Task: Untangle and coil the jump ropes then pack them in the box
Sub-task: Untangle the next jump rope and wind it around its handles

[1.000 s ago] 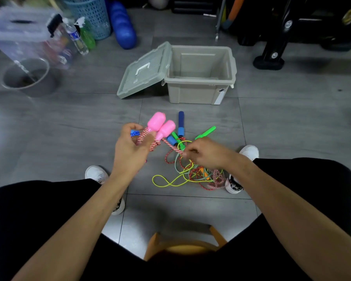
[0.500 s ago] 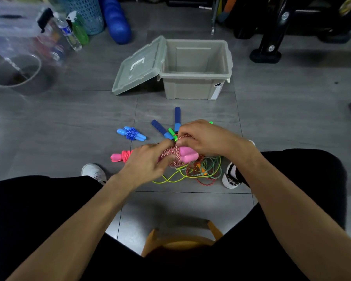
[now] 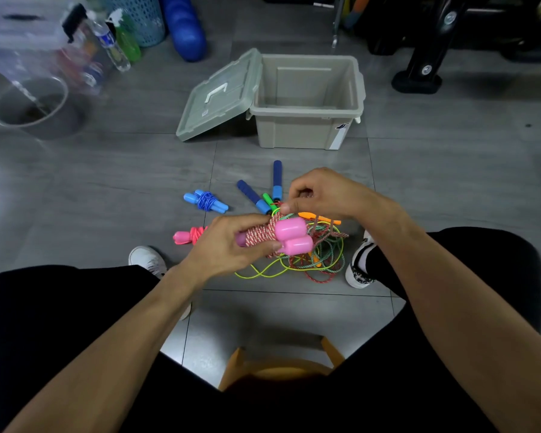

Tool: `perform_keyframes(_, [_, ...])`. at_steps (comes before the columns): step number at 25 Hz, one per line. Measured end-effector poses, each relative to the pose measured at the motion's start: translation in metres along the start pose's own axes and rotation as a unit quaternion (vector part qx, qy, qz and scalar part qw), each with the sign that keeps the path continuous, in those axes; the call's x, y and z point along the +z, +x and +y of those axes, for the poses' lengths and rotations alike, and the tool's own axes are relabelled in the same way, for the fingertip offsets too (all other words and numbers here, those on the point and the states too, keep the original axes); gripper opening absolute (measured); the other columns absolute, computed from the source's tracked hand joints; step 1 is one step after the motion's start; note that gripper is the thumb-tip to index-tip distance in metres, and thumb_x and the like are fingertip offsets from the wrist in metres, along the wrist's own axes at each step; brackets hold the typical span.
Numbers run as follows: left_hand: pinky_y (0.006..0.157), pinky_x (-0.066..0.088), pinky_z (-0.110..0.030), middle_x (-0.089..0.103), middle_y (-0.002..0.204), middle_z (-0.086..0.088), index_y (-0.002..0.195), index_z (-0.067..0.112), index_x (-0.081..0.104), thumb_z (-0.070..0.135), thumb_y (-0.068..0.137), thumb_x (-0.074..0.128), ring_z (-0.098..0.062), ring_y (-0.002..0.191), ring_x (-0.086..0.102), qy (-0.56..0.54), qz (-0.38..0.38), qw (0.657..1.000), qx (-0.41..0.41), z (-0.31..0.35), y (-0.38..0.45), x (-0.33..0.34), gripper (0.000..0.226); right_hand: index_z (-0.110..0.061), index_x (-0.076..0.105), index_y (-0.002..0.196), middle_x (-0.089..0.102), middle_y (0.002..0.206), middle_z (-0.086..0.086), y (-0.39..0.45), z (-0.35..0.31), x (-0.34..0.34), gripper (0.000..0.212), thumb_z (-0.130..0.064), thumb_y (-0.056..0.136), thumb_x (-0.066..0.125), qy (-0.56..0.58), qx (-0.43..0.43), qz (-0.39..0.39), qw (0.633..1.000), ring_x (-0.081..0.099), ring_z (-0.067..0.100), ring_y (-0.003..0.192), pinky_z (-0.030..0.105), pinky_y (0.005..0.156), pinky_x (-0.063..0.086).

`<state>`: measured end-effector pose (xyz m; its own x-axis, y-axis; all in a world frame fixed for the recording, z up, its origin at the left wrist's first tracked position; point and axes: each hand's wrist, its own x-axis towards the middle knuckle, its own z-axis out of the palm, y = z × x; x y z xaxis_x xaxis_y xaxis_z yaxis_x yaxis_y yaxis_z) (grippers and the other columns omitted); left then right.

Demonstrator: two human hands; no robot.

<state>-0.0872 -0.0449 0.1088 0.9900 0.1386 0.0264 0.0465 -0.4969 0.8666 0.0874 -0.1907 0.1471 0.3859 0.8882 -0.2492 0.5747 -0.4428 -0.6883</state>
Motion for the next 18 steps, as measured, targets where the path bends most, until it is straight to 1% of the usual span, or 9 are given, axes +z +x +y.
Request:
perform_keyframes(3, [0.065, 0.054, -0.036, 0.073, 0.082, 0.000, 0.096, 0.038, 0.074, 0.029, 0.073, 0.078, -0.007, 0.071, 0.061, -0.126, 0.013, 0.991, -0.051, 0.010, -0.001, -0.011, 0.026, -0.024, 0.070, 0.074, 0.060, 0.065, 0.002, -0.002, 0.019, 0.000, 0.012, -0.034, 0.080, 0.073, 0.107, 0.038, 0.043, 0.993, 0.048, 0.007, 0.059, 0.027, 0.056, 0.038])
perform_keyframes(5, [0.065, 0.052, -0.030, 0.072, 0.077, 0.004, 0.094, 0.038, 0.076, 0.023, 0.073, 0.076, -0.011, 0.070, 0.061, -0.213, 0.060, 0.973, -0.068, 0.011, -0.001, -0.017, 0.026, -0.029, 0.066, 0.069, 0.054, 0.059, -0.004, -0.006, 0.030, 0.004, 0.017, -0.029, 0.086, 0.068, 0.121, 0.055, 0.065, 0.989, 0.044, 0.007, 0.056, 0.027, 0.054, 0.034])
perform_keyframes(8, [0.063, 0.041, -0.049, 0.061, 0.073, -0.013, 0.086, 0.031, 0.076, 0.039, 0.071, 0.074, -0.029, 0.068, 0.048, -0.265, 0.152, 0.941, -0.144, 0.012, 0.006, -0.015, 0.017, -0.026, 0.062, 0.076, 0.056, 0.066, 0.000, -0.010, 0.031, 0.029, 0.021, -0.025, 0.096, 0.054, 0.095, 0.059, 0.038, 0.993, 0.049, 0.018, 0.059, 0.031, 0.057, 0.041])
perform_keyframes(10, [0.067, 0.047, -0.054, 0.064, 0.067, -0.005, 0.081, 0.029, 0.071, 0.038, 0.076, 0.075, -0.028, 0.066, 0.050, -0.250, 0.216, 0.921, -0.205, 0.013, 0.012, -0.009, 0.011, -0.025, 0.057, 0.083, 0.049, 0.070, -0.009, -0.011, 0.023, 0.052, 0.018, -0.023, 0.099, 0.047, 0.056, 0.055, -0.030, 0.996, 0.050, 0.014, 0.067, 0.024, 0.062, 0.045])
perform_keyframes(11, [0.071, 0.053, -0.059, 0.065, 0.066, 0.000, 0.082, 0.029, 0.069, 0.035, 0.079, 0.076, -0.026, 0.064, 0.055, -0.243, 0.246, 0.911, -0.227, 0.012, 0.016, -0.008, 0.009, -0.025, 0.054, 0.087, 0.048, 0.073, -0.010, -0.011, 0.018, 0.062, 0.016, -0.021, 0.099, 0.044, 0.020, 0.050, -0.065, 0.996, 0.049, 0.014, 0.072, 0.022, 0.063, 0.042])
perform_keyframes(13, [0.070, 0.055, -0.061, 0.067, 0.069, 0.003, 0.093, 0.040, 0.066, 0.043, 0.076, 0.077, -0.027, 0.063, 0.063, -0.196, 0.280, 0.908, -0.243, 0.003, 0.018, -0.010, 0.020, -0.020, 0.055, 0.094, 0.055, 0.086, -0.004, -0.012, 0.009, 0.078, 0.015, -0.017, 0.098, 0.041, -0.033, 0.037, -0.115, 0.992, 0.051, 0.018, 0.082, 0.026, 0.069, 0.037])
perform_keyframes(14, [0.066, 0.057, -0.058, 0.069, 0.074, 0.003, 0.100, 0.048, 0.065, 0.052, 0.073, 0.076, -0.027, 0.065, 0.067, -0.158, 0.274, 0.917, -0.243, -0.003, 0.018, -0.013, 0.029, -0.016, 0.055, 0.097, 0.058, 0.091, 0.002, -0.011, 0.006, 0.083, 0.015, -0.016, 0.098, 0.040, -0.049, 0.035, -0.120, 0.991, 0.051, 0.020, 0.084, 0.028, 0.070, 0.037])
perform_keyframes(16, [0.068, 0.059, -0.051, 0.072, 0.087, 0.005, 0.109, 0.056, 0.059, 0.065, 0.070, 0.068, -0.029, 0.074, 0.072, -0.037, 0.233, 0.942, -0.240, -0.013, 0.017, -0.017, 0.041, -0.010, 0.055, 0.095, 0.058, 0.090, 0.009, -0.013, -0.006, 0.078, 0.018, -0.020, 0.098, 0.040, -0.090, 0.023, -0.077, 0.993, 0.049, 0.022, 0.079, 0.030, 0.066, 0.035])
perform_keyframes(18, [0.073, 0.057, -0.046, 0.072, 0.092, 0.003, 0.113, 0.056, 0.056, 0.062, 0.075, 0.062, -0.031, 0.081, 0.070, 0.131, 0.187, 0.947, -0.226, -0.015, 0.016, -0.017, 0.039, -0.013, 0.052, 0.087, 0.060, 0.090, 0.010, -0.015, -0.012, 0.064, 0.020, -0.026, 0.098, 0.041, -0.149, 0.010, -0.022, 0.989, 0.052, 0.025, 0.080, 0.035, 0.068, 0.043])
